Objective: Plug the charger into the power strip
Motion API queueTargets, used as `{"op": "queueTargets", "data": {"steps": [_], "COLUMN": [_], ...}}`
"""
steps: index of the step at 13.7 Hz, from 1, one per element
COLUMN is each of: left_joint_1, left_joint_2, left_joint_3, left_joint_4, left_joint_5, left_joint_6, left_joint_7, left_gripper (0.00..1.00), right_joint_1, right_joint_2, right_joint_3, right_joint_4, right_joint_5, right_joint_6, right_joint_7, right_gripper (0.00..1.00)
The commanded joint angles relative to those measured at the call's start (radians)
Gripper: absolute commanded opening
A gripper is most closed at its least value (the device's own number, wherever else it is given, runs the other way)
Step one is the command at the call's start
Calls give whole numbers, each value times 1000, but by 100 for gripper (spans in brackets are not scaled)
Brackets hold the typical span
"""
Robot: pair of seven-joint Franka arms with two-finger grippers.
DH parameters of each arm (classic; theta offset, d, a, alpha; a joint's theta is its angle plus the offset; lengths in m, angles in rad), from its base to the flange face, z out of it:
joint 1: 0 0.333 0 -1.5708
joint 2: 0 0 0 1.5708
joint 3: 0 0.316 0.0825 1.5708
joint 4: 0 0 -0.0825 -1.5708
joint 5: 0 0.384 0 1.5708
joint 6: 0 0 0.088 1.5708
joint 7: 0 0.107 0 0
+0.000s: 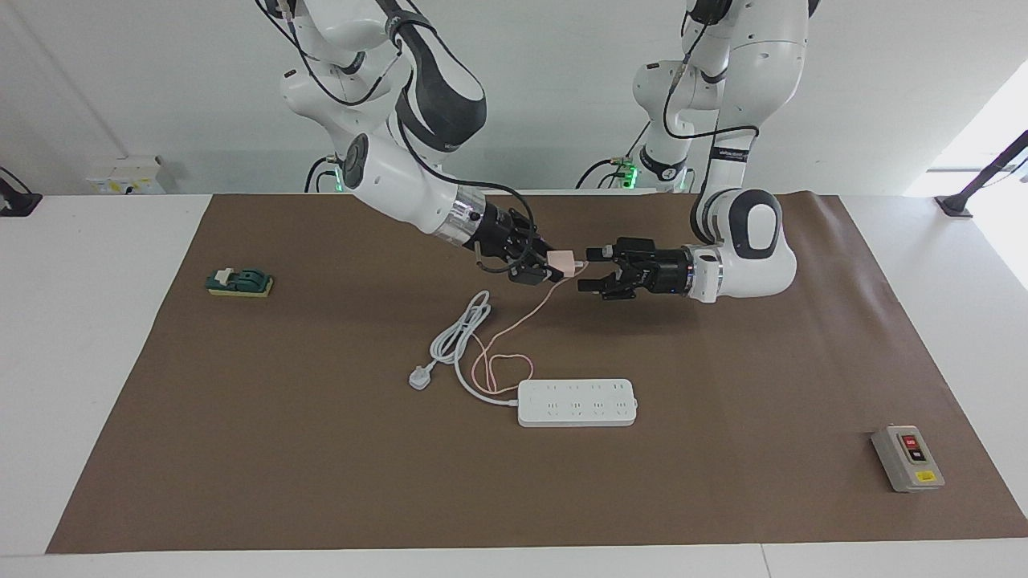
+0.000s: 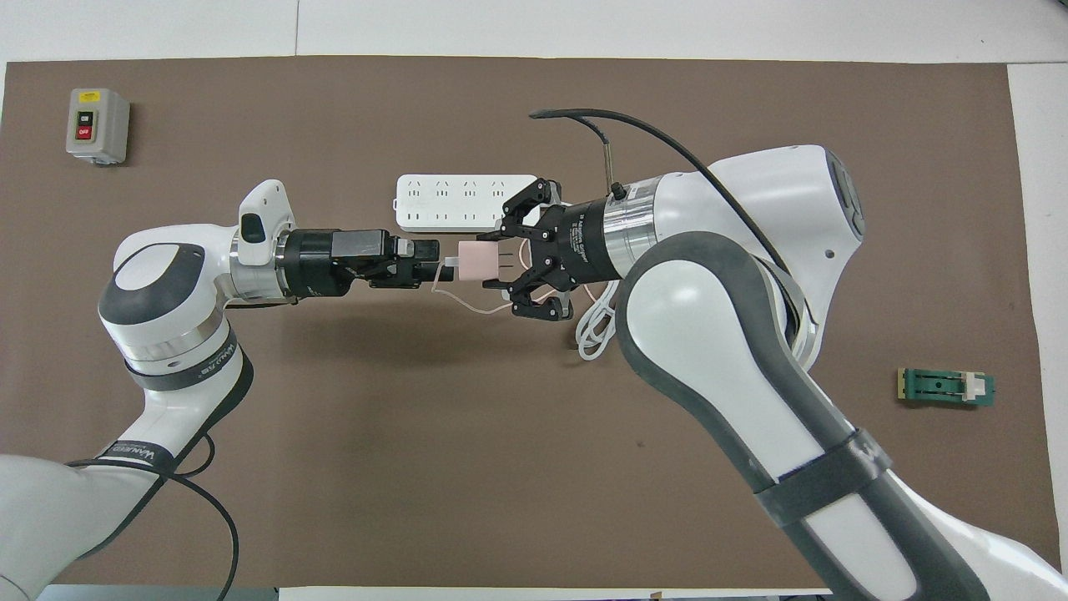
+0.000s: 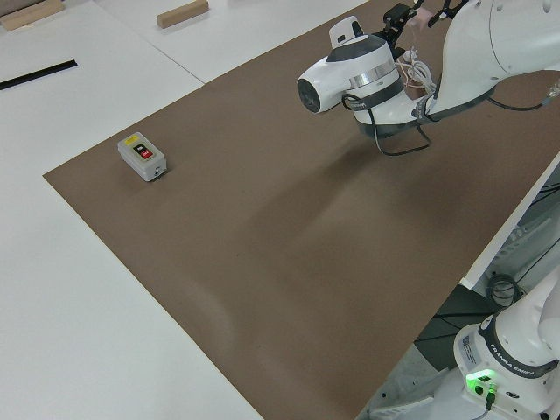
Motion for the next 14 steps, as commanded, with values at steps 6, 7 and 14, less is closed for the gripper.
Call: {"op": "queueTargets", "data": {"steps": [6,7,14], "left_joint_1": [-27,-32,-66], "left_joint_2": [-50,-55,-73], "left_joint_3": [-1,-1,-3], "left_joint_4": [-31,-31,-29], "left_joint_5": [-40,-40,-42], "left_joint_6": [72,75,113], "left_joint_7": [-8,-8,-10], "left_gripper": [100,100,100], "right_joint_1": [-10,-11,-12], "right_joint_2": [9,9,9], "right_joint_3": [4,4,4], "right_joint_4": [20,20,20], "right_joint_5": [10,10,17], "right_joint_6": [-13,-13,-11], "right_joint_7": [-9,-9,-9], "right_gripper": [0,0,0]}}
